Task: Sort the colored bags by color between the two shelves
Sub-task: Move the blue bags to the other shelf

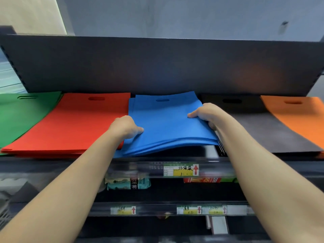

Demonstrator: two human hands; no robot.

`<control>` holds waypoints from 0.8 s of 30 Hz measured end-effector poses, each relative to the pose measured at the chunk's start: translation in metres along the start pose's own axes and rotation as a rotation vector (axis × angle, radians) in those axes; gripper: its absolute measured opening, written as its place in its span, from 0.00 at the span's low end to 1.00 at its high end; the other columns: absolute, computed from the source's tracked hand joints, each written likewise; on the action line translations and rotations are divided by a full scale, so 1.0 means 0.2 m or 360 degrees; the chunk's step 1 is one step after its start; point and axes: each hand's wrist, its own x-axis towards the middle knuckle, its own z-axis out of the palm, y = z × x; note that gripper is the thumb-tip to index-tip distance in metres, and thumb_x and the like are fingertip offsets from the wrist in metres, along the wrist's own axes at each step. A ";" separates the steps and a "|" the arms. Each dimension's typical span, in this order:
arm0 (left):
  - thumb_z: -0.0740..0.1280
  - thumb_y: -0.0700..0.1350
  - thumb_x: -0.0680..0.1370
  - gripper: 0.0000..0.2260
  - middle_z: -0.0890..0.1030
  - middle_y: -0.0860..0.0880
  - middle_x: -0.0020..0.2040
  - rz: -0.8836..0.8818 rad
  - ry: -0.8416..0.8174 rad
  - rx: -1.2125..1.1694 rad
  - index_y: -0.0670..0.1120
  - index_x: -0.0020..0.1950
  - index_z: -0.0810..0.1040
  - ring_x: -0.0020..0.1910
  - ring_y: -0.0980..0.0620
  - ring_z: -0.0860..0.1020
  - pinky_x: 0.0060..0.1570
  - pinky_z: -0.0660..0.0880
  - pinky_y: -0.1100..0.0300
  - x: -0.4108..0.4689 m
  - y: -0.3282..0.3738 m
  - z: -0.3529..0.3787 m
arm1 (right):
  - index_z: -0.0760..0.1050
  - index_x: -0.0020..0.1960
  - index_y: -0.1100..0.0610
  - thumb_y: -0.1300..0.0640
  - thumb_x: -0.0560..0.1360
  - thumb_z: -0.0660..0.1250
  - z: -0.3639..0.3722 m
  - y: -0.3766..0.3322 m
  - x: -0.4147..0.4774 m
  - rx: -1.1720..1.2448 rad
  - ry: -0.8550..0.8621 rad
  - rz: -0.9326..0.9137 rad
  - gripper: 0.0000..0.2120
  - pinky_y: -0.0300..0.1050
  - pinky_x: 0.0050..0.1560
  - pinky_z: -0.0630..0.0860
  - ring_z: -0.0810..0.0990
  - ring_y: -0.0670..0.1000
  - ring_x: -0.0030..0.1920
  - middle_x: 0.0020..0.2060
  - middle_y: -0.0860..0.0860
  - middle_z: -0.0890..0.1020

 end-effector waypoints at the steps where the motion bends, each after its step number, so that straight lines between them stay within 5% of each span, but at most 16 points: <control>1: 0.64 0.54 0.77 0.18 0.76 0.43 0.38 -0.0003 0.0021 -0.0030 0.41 0.37 0.68 0.41 0.44 0.74 0.35 0.69 0.56 0.00 0.00 -0.01 | 0.71 0.56 0.62 0.60 0.68 0.75 -0.01 -0.01 0.00 0.0131 0.0004 -0.0056 0.21 0.61 0.49 0.79 0.83 0.61 0.44 0.47 0.60 0.82; 3: 0.64 0.54 0.77 0.19 0.69 0.47 0.31 0.0007 0.0053 -0.0087 0.42 0.34 0.65 0.30 0.49 0.68 0.29 0.61 0.58 0.01 0.01 -0.01 | 0.71 0.58 0.61 0.65 0.68 0.73 -0.05 -0.01 0.01 0.0343 -0.0012 -0.0133 0.20 0.58 0.46 0.80 0.83 0.60 0.44 0.50 0.59 0.82; 7: 0.63 0.57 0.77 0.21 0.67 0.48 0.31 0.0058 -0.0033 -0.0184 0.43 0.33 0.66 0.28 0.50 0.66 0.29 0.60 0.58 0.03 0.06 0.01 | 0.71 0.57 0.61 0.66 0.70 0.72 -0.16 0.03 0.04 0.0488 -0.0067 -0.0162 0.19 0.52 0.40 0.81 0.83 0.58 0.41 0.49 0.59 0.82; 9: 0.62 0.60 0.76 0.22 0.70 0.48 0.33 0.0036 -0.0116 -0.0263 0.41 0.36 0.69 0.31 0.50 0.68 0.30 0.62 0.58 0.04 0.08 0.02 | 0.71 0.58 0.61 0.66 0.70 0.72 -0.20 0.07 0.05 0.0521 -0.0068 -0.0141 0.18 0.51 0.37 0.81 0.83 0.57 0.40 0.48 0.59 0.82; 12: 0.63 0.60 0.76 0.26 0.73 0.47 0.45 0.0004 -0.0165 -0.0410 0.37 0.56 0.73 0.41 0.48 0.71 0.40 0.67 0.58 0.05 0.12 0.03 | 0.71 0.61 0.64 0.64 0.70 0.72 -0.22 0.12 0.06 0.0502 -0.0093 -0.0032 0.21 0.51 0.37 0.81 0.84 0.58 0.41 0.48 0.60 0.83; 15: 0.66 0.59 0.75 0.25 0.74 0.45 0.51 -0.0058 -0.0197 -0.0475 0.38 0.59 0.74 0.45 0.46 0.72 0.45 0.67 0.57 0.07 0.14 0.02 | 0.74 0.53 0.65 0.59 0.75 0.68 -0.23 0.15 0.04 0.0448 -0.0203 0.0171 0.11 0.46 0.29 0.80 0.84 0.54 0.30 0.34 0.58 0.84; 17: 0.72 0.57 0.70 0.26 0.77 0.43 0.53 -0.0154 -0.0330 -0.0723 0.38 0.57 0.75 0.41 0.47 0.72 0.44 0.69 0.57 0.09 0.13 0.01 | 0.74 0.51 0.64 0.59 0.76 0.67 -0.25 0.16 0.03 0.0421 -0.0242 0.0215 0.09 0.45 0.25 0.79 0.82 0.53 0.25 0.28 0.57 0.83; 20: 0.82 0.53 0.54 0.37 0.80 0.41 0.55 -0.0354 -0.0449 -0.1142 0.37 0.56 0.77 0.39 0.53 0.75 0.46 0.73 0.60 0.16 0.05 0.04 | 0.74 0.58 0.66 0.58 0.72 0.71 -0.27 0.16 0.03 0.0295 -0.0212 0.0144 0.18 0.49 0.36 0.81 0.84 0.55 0.32 0.38 0.59 0.84; 24: 0.76 0.44 0.69 0.15 0.84 0.41 0.45 -0.0210 -0.0479 -0.1304 0.37 0.51 0.79 0.42 0.45 0.83 0.48 0.80 0.51 0.07 0.15 -0.01 | 0.75 0.50 0.61 0.55 0.69 0.75 -0.23 0.11 -0.02 -0.0085 -0.0090 -0.0038 0.15 0.50 0.41 0.80 0.83 0.58 0.40 0.43 0.58 0.83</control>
